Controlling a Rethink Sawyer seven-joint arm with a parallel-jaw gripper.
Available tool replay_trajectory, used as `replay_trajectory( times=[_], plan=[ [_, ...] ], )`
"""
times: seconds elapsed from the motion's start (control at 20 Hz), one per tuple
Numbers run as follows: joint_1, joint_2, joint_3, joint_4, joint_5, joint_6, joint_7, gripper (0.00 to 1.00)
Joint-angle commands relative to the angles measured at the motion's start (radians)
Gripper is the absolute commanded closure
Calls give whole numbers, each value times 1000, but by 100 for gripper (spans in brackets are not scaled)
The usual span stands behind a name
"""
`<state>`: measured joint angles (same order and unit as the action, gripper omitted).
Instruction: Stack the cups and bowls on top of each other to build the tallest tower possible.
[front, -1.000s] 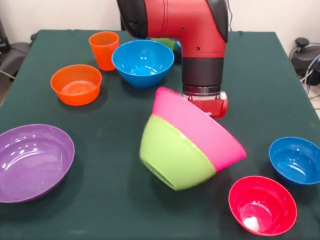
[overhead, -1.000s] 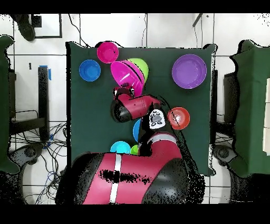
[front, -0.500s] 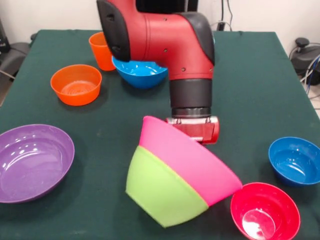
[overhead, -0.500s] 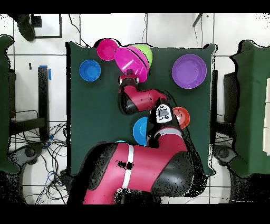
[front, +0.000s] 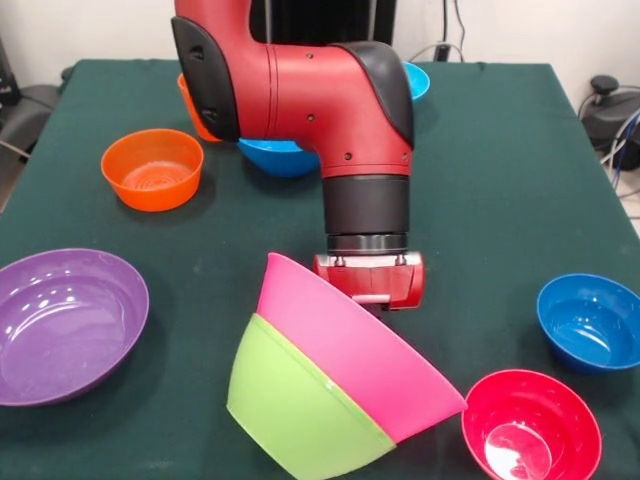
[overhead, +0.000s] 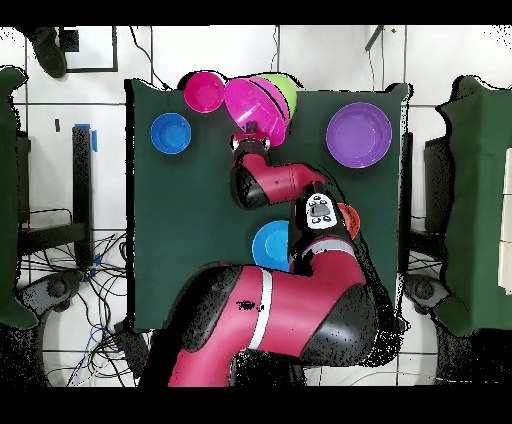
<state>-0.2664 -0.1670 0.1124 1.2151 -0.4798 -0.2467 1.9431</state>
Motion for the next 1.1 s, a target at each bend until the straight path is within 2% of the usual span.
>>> replay_trajectory(
  times=[0.05, 0.3, 0.55, 0.75, 1.1],
  plan=[
    [-30, 157, 67, -12, -100, 195, -35, 100],
    [-5, 119, 36, 21, -70, 242, -33, 100],
    [3, -35, 30, 166, -31, 374, -38, 100],
    [-26, -132, 72, 251, -15, 483, -67, 100],
    [-68, -194, 122, 307, -17, 557, -87, 100]
  ],
)
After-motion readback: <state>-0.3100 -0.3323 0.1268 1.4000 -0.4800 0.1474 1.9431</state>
